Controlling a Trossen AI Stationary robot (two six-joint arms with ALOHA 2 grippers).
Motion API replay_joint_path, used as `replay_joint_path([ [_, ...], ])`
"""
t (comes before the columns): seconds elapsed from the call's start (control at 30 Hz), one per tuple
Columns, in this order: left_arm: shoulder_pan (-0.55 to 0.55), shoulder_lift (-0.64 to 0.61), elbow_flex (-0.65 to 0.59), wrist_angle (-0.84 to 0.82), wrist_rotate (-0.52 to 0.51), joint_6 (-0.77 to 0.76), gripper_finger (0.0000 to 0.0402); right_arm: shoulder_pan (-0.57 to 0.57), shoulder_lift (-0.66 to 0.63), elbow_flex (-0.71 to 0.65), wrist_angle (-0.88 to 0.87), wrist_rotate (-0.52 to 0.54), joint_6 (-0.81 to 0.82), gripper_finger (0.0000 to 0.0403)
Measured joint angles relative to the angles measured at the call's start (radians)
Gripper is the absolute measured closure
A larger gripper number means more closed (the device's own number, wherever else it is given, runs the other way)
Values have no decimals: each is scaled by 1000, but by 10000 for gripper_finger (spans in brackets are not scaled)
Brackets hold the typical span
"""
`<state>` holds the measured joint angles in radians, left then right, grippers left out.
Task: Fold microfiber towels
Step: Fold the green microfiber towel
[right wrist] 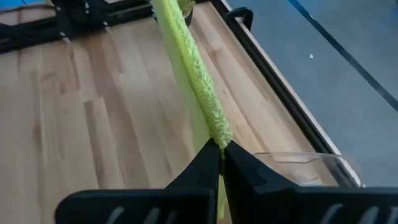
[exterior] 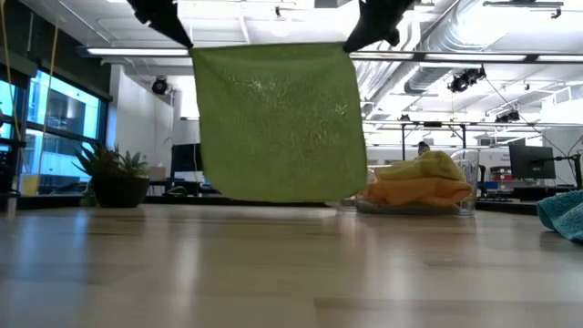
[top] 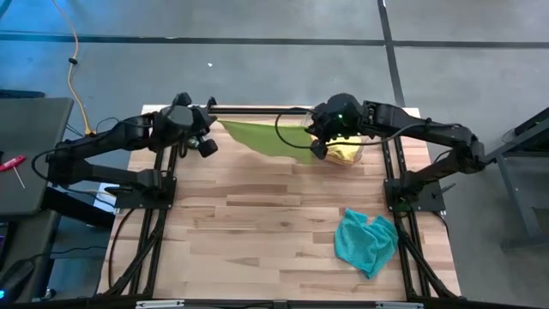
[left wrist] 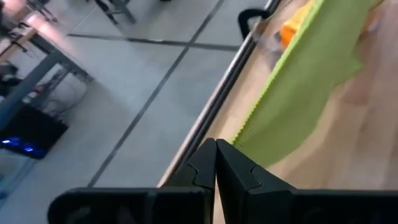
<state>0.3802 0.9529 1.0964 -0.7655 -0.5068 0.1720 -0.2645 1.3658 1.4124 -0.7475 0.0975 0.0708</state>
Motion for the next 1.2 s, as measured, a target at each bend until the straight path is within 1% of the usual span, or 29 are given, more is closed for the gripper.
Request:
replay_joint_path([
  [0.13,52,-3,-9,-22,-39,56,401,-22,11,0,22,-2,-28,403],
  [0.2,78,-6,-9,-42,-55,60,401,-27,11,0,22,-2,-26,403],
  [0.27,97,-5,-9,-68,-43,19,401,-26,11,0,21,-2,-19,403],
  [0.4,101,-5,-15,-131,2,-43,401,16,14,-14,0,6,17,403],
  [0.6,39,-19,-125,-130,49,-126,401,103,18,-122,13,36,101,403],
  [0.7,-12,-20,-195,-129,65,-194,401,141,18,-163,15,56,149,403],
  [0.83,-92,-20,-278,-102,101,-278,401,186,18,-219,45,42,207,403],
  [0.93,-150,-20,-329,-33,178,-354,401,215,18,-243,51,26,240,403],
  [1.0,-182,-20,-366,57,256,-409,401,228,18,-251,53,25,251,403],
  [1.07,-214,-17,-409,186,323,-437,400,233,18,-251,57,26,265,403],
  [1.13,-245,10,-446,293,349,-434,392,233,17,-251,61,26,265,403],
  [1.2,-262,52,-465,355,354,-434,375,232,17,-251,61,26,265,403],
])
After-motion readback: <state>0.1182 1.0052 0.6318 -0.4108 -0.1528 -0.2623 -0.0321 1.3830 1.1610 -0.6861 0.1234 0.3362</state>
